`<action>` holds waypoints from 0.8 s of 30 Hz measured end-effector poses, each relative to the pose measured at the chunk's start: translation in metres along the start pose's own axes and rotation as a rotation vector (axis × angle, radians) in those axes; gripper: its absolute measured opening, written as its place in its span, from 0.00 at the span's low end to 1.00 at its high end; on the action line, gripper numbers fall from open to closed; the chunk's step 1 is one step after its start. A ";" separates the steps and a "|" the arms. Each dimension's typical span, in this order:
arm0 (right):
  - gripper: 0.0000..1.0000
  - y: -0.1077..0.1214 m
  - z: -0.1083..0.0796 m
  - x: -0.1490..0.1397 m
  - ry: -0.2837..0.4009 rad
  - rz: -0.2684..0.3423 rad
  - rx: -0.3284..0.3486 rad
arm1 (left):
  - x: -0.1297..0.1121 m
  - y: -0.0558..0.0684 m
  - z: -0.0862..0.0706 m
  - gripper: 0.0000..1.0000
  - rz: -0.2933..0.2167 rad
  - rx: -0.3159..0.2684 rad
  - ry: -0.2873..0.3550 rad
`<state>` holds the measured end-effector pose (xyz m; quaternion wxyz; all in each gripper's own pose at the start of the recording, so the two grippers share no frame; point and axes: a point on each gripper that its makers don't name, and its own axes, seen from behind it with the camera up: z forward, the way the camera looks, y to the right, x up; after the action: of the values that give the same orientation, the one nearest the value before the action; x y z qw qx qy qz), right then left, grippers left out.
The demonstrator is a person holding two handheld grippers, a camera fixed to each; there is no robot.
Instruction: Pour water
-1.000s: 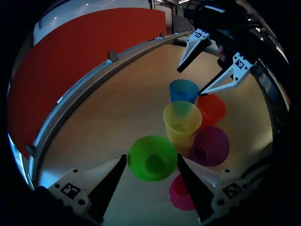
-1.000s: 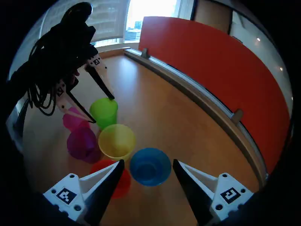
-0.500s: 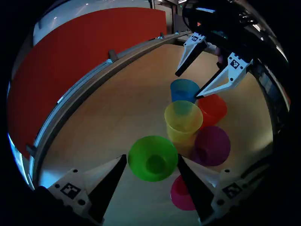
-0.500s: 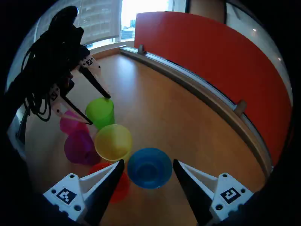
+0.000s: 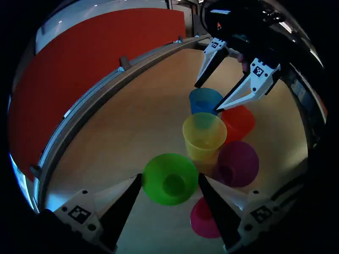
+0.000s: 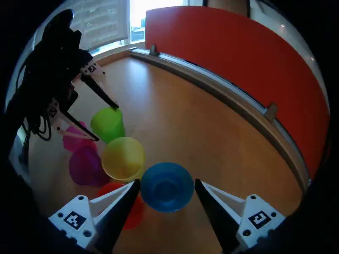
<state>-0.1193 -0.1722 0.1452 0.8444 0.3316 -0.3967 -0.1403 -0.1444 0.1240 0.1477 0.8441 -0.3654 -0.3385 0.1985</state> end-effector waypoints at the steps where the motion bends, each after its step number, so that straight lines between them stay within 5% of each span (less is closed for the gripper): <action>1: 1.00 0.000 0.000 0.000 -0.001 0.007 0.002 | 0.000 0.000 0.000 0.97 0.000 0.000 0.000; 24: 1.00 -0.003 0.010 -0.013 -0.026 0.029 0.000 | -0.004 0.002 0.005 0.98 0.005 -0.001 -0.009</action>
<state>-0.1350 -0.1721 0.1407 0.8411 0.3240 -0.4124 -0.1321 -0.1505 0.1252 0.1471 0.8420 -0.3658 -0.3414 0.2017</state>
